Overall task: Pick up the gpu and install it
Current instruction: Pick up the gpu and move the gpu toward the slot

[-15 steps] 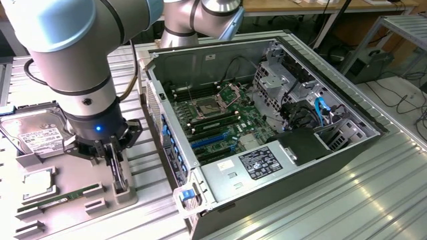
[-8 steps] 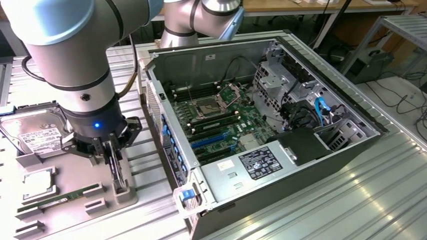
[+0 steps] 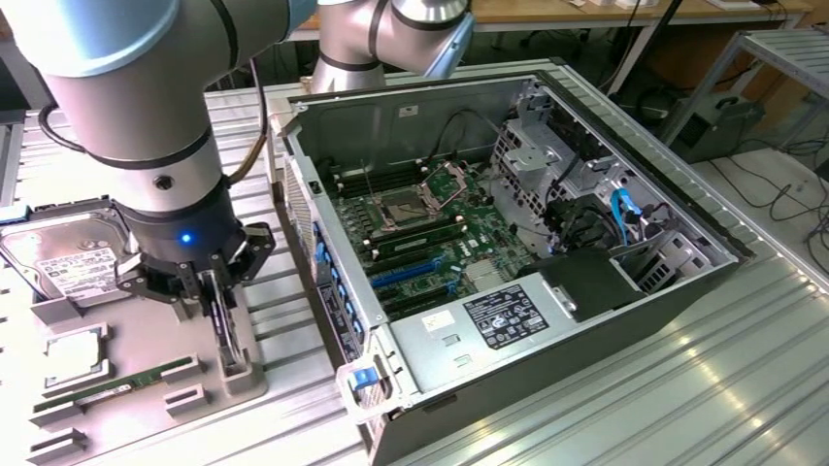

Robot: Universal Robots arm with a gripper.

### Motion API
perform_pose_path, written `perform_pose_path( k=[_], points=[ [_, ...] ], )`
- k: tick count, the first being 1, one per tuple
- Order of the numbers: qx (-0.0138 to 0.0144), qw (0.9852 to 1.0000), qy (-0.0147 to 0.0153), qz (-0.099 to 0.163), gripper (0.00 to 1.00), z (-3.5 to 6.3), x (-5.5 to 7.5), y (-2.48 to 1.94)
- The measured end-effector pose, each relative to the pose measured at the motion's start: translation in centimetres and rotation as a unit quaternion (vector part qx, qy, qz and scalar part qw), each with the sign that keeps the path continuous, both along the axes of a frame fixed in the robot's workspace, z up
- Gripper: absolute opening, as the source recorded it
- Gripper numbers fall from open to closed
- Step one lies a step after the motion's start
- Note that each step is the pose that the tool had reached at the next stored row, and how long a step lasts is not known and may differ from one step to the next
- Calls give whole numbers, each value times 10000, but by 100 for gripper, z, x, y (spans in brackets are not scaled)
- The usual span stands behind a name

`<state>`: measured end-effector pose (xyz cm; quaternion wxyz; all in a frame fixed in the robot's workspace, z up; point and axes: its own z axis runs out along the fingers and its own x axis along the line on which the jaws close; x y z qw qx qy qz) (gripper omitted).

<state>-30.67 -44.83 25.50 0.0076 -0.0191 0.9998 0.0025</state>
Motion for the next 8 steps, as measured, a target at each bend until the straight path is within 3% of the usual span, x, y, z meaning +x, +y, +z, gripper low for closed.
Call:
perform_pose_path(
  k=[2, 4, 8],
  points=[
    [0, 10000, 0, 0, 27, 100, 0, 0],
    [0, 10000, 0, 0, 27, 127, 0, 0],
    [0, 10000, 0, 0, 27, 395, 0, 0]
  ],
)
